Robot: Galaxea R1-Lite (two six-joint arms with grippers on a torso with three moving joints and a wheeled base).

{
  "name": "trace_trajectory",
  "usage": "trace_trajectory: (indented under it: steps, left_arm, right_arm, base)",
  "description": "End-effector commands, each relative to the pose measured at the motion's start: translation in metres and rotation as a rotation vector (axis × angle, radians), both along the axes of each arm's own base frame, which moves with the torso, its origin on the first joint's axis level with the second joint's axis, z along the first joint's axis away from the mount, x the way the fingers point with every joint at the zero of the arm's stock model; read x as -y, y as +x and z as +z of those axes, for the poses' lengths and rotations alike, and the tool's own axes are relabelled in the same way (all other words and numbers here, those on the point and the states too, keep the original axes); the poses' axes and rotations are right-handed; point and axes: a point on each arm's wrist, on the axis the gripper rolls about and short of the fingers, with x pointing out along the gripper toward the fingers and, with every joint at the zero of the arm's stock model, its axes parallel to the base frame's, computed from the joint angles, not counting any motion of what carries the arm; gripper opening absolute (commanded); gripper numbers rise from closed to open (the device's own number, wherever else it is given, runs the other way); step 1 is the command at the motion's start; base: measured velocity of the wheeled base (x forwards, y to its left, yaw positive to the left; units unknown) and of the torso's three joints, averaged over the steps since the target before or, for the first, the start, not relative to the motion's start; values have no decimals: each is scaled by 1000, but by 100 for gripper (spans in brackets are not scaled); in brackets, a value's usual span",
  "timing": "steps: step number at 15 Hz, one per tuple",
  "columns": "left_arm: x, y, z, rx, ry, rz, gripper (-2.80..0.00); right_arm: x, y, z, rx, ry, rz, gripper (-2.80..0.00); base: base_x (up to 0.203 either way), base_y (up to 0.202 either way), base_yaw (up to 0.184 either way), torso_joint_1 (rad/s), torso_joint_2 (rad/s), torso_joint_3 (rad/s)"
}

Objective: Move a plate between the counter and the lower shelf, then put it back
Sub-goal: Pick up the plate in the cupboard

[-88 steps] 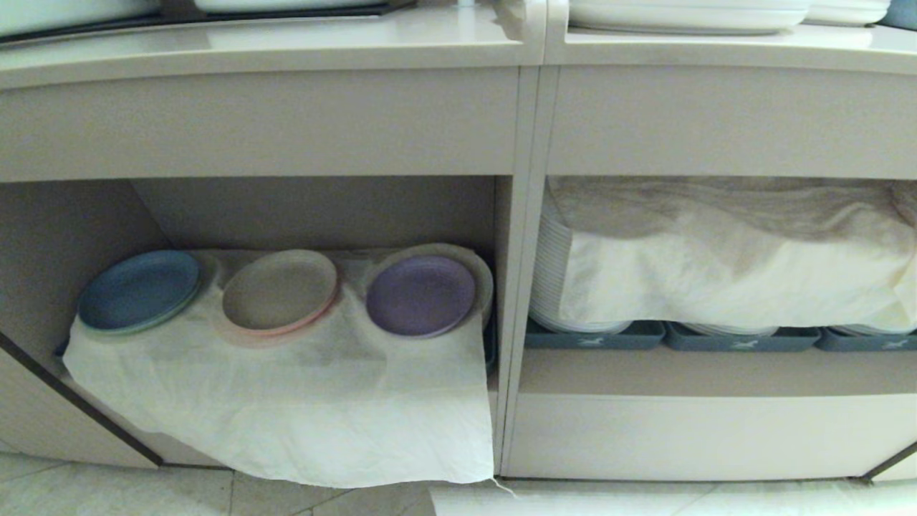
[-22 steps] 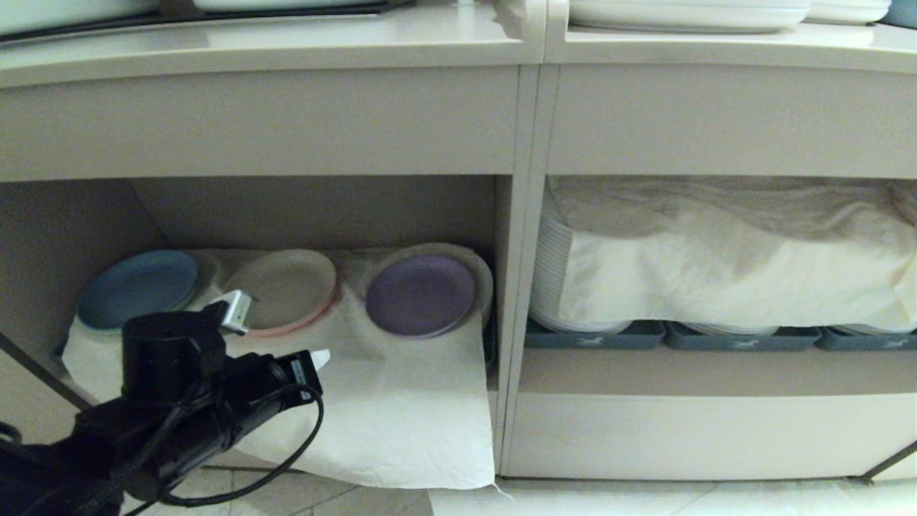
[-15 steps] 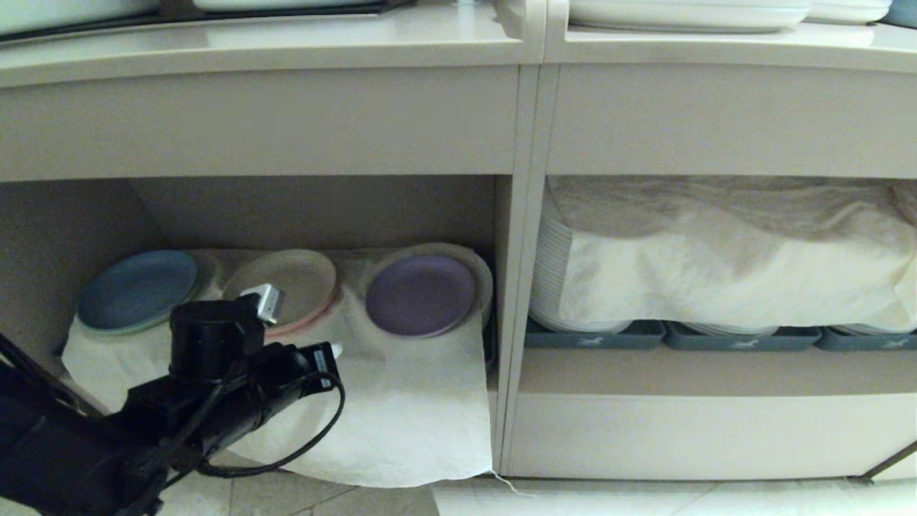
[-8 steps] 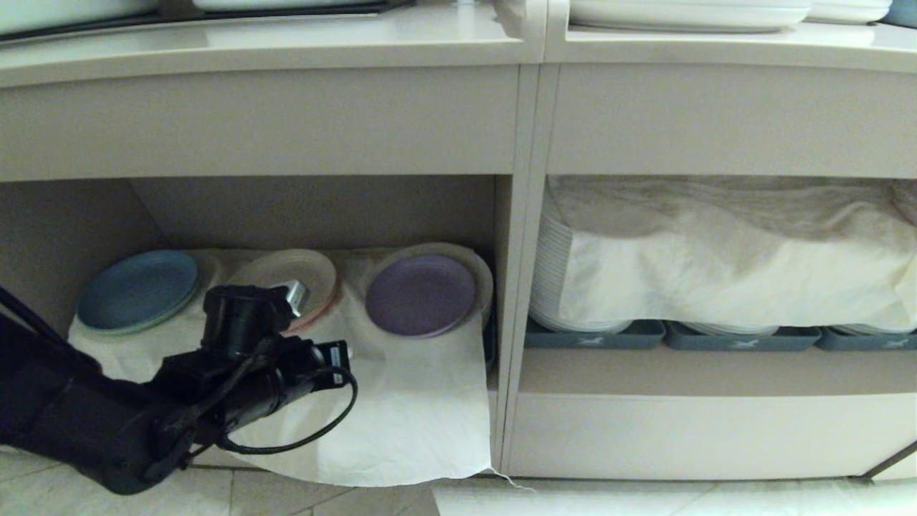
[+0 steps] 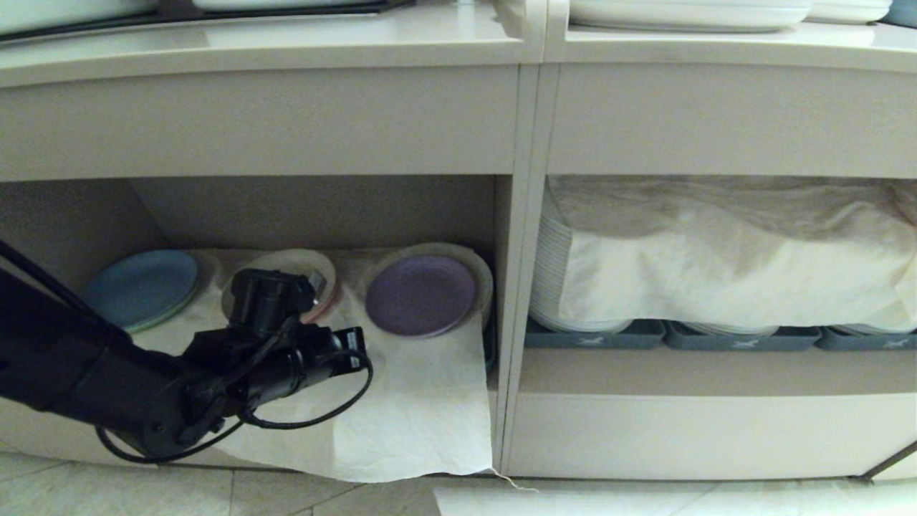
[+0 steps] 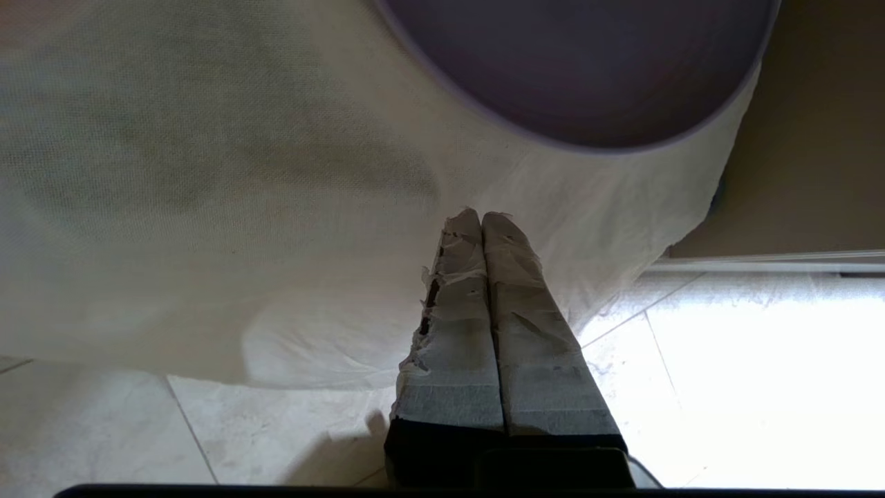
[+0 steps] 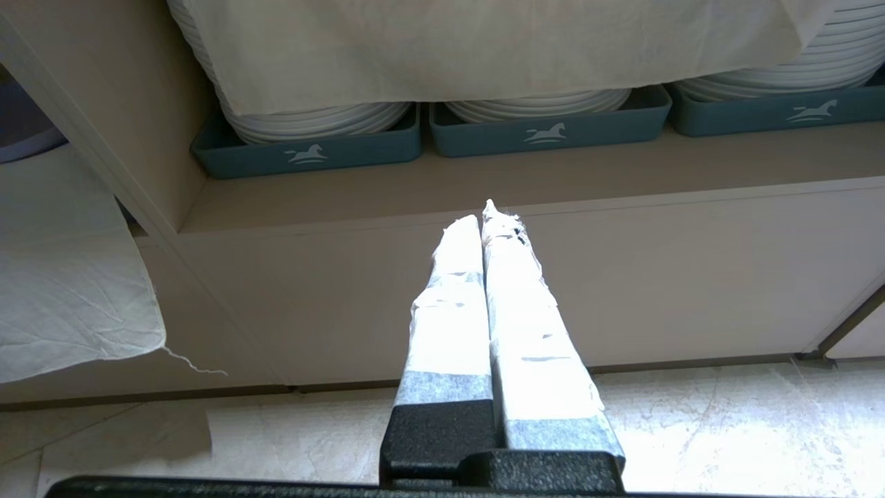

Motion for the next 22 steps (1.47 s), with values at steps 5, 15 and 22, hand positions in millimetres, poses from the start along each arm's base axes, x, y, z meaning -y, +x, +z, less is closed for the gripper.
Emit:
trace_trajectory:
  steps: [5,15,22]
  left_arm:
    - [3,7,5,18,-30,12,-280]
    - [7,17,6,27,-53,25,0]
    - [12,33,4,-1,-39,37,0]
  right_arm:
    - [0,0,0,0,0,0,-280]
    - [0,0,0,0,0,-1,-280]
    - [0,0,0,0,0,0,-280]
  base:
    - [0,0,0,0,0,0]
    - [0,0,0,0,0,0]
    - [0,0,0,0,0,0]
